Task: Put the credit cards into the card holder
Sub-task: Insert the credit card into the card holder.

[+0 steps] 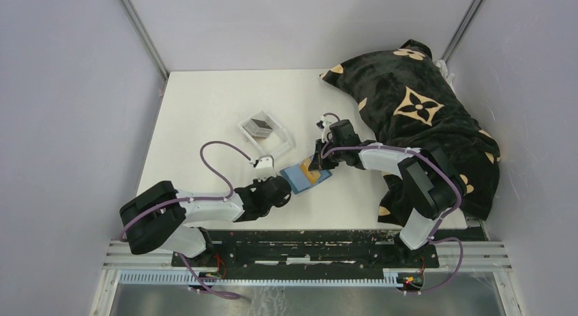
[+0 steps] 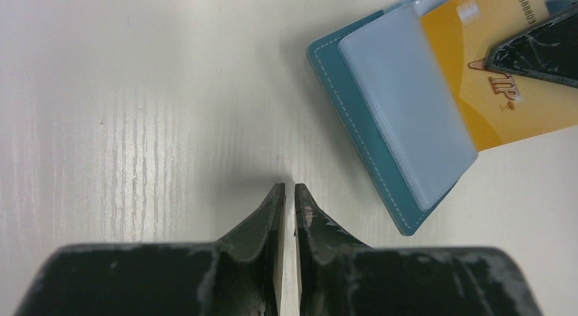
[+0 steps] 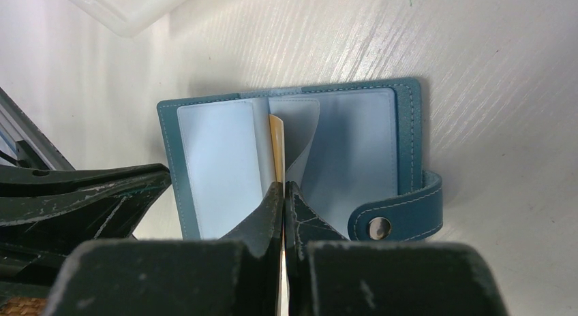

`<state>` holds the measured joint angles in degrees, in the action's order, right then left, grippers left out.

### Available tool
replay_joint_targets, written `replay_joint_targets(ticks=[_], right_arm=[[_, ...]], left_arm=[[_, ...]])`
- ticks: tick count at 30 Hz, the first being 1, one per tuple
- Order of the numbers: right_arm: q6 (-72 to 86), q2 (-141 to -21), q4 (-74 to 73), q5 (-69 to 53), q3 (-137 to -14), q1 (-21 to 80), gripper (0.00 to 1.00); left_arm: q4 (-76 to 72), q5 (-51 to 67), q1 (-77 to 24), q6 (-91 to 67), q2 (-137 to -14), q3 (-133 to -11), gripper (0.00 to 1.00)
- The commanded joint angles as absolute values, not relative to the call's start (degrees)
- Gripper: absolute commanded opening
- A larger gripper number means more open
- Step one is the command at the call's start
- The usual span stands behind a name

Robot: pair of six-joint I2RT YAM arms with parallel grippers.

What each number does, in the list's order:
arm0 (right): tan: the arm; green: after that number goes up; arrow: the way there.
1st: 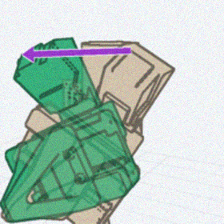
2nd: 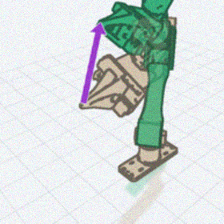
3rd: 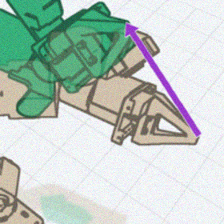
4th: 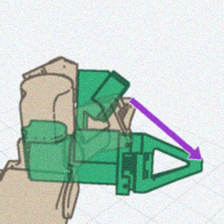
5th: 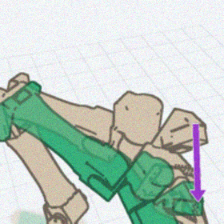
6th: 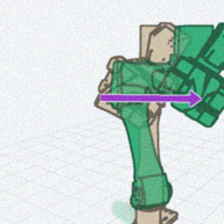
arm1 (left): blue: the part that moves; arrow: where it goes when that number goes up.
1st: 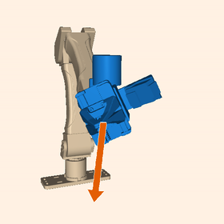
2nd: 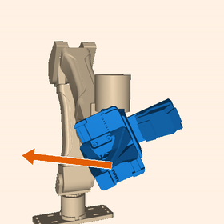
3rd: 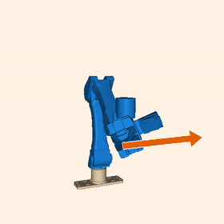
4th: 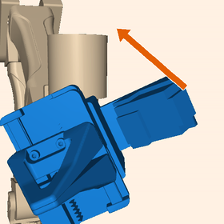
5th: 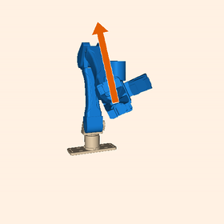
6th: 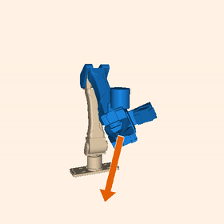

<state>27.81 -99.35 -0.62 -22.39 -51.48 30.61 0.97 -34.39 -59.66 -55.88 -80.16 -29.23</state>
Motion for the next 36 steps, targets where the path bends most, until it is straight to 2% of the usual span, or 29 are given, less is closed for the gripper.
replay_joint_targets(ticks=[1, 11, 25, 36], right_arm=[[27.0, -99.58, -0.89, -19.78, -50.53, 30.4, 0.01], [26.74, -99.68, -1.14, -19.42, -50.89, 30.42, 0.01], [27.03, -99.08, -0.47, -19.51, -50.15, 30.85, 0.01], [28.15, -97.82, 1.6, -20.07, -48.61, 30.86, 0.01]], left_arm=[[0.79, -36.39, -59.94, -53.13, -78.38, -33.01, 0.16], [-0.5, -37.88, -60.16, -50.15, -74.95, -36.7, 0.14], [-7.38, -35.86, -60.15, -48.93, -88.8, -41.21, 0.13], [-5.7, -36.04, -60.11, -50.73, -90.76, -39.4, 0.12]])
